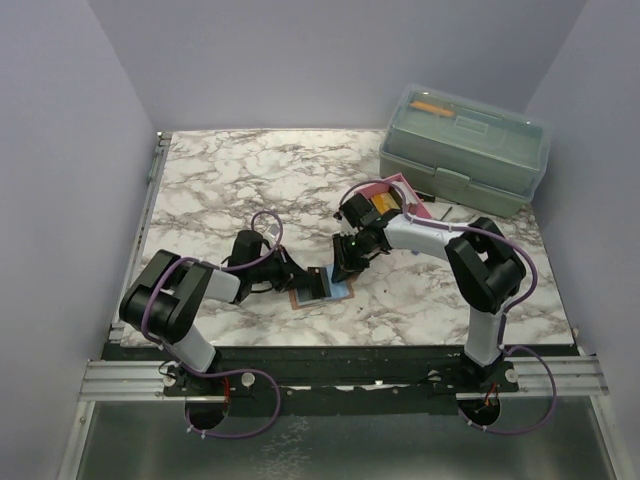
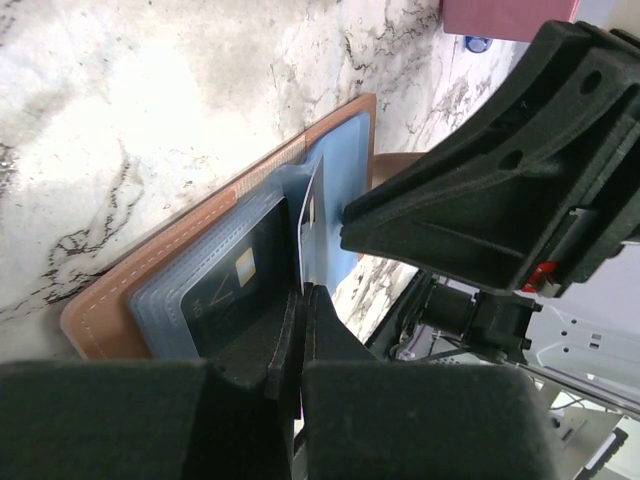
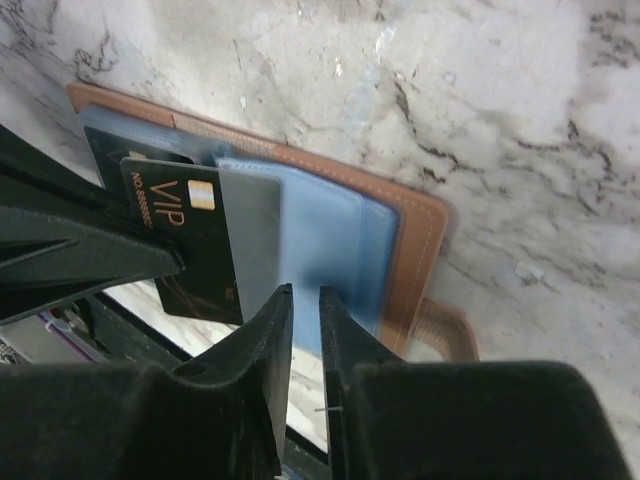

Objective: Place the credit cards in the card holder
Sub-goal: Insert the credit card into the card holder.

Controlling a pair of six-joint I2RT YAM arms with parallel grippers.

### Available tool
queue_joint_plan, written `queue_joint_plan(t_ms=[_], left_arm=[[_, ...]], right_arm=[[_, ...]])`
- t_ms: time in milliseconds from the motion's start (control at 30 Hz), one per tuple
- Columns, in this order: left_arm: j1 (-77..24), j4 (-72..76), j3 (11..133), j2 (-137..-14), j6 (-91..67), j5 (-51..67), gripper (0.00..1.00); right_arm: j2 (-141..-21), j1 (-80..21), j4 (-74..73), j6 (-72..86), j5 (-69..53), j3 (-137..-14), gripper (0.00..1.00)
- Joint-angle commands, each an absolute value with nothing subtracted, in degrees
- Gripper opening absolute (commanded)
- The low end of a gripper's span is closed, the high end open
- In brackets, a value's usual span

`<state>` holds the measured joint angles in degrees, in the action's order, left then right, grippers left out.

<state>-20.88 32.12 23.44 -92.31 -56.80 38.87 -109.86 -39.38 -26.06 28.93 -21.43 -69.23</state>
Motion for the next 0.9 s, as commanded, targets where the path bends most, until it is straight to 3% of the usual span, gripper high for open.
queue_joint_plan(t_ms=[0,367,633,867], left_arm=[[-22.21,34.45,22.33,-91.20,-57.67,33.99,0.00],[-24.53,34.45,22.20,-91.12,-58.42,30.66,0.00],[-28.77,34.07,23.49,-91.08,-61.42,25.44,0.00],[-31.52,24.20,26.64,-88.47,-60.82,20.33,0.03]], right_arm=[[-107.56,-39.64,-33.58,29.65,-17.42,-68.89,0.25],[-105.28,-37.97,-33.41,29.33,-16.04,-66.49,0.29],[-107.15,-38.05,-28.50,29.66,-21.80,-65.99,0.17],[-108.01,-38.00,-26.14,30.41,-23.62,-65.33,0.10]])
